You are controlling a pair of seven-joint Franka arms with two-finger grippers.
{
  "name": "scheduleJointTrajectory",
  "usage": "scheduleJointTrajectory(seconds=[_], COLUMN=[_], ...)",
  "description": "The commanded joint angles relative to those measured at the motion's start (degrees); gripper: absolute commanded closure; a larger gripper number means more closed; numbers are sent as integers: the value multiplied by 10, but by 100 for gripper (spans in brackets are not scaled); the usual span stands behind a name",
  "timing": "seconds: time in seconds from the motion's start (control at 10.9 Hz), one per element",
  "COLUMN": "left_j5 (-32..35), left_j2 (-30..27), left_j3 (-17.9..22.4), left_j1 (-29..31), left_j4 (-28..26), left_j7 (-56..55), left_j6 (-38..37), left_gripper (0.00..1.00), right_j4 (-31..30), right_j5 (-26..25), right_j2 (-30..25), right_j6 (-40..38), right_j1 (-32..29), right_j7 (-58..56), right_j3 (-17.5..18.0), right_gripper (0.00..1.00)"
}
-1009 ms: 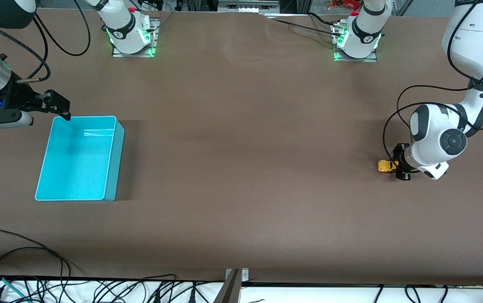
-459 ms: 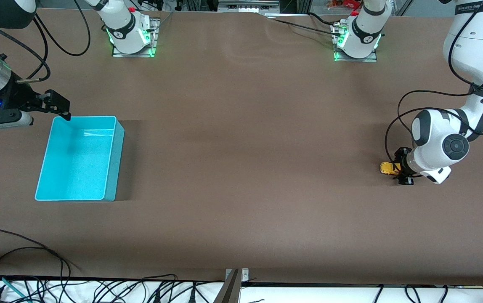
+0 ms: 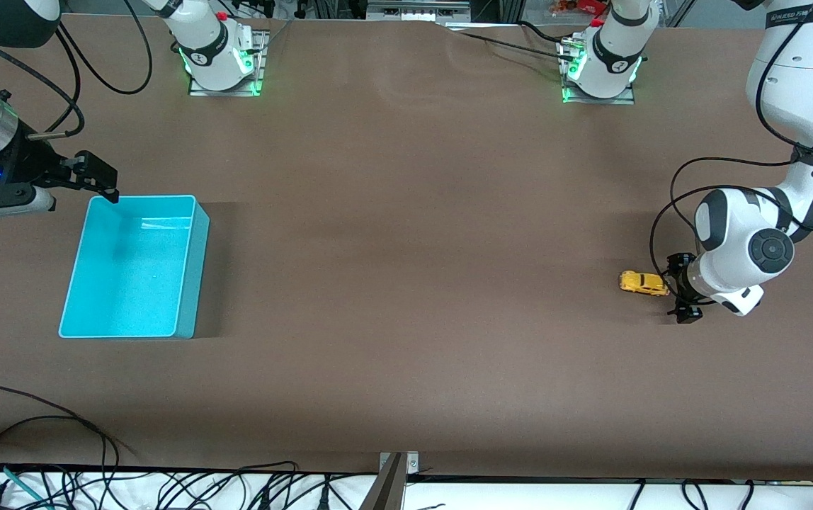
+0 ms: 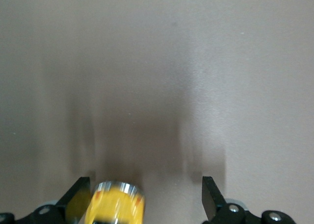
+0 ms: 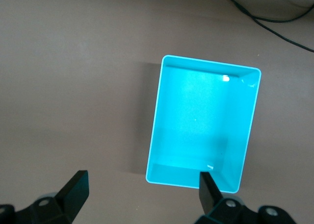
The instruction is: Wind up and store yellow beetle car
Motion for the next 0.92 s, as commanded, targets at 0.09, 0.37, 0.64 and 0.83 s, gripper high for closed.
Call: scheduleJointTrajectory(seconds=[0.09, 0.37, 0.64, 0.83], left_j5=[21, 22, 21, 18], left_j2=[-18, -33, -46, -53], left_j3=[-5, -8, -13, -22], left_j1=[-2, -2, -1, -1], left_j4=[11, 35, 82, 124], left_j7=[-4, 24, 106, 186], left_j6=[-28, -77, -174, -254], left_gripper=[0, 0, 0, 0], right_j4=[13, 13, 13, 13], right_j5=[7, 7, 7, 7], right_j2=[4, 4, 4, 4], right_j6=[-7, -7, -7, -7], right_j1=[-1, -1, -1, -1], right_j7=[-3, -3, -3, -2], right_j3=[1, 2, 2, 2], right_gripper=[0, 0, 0, 0])
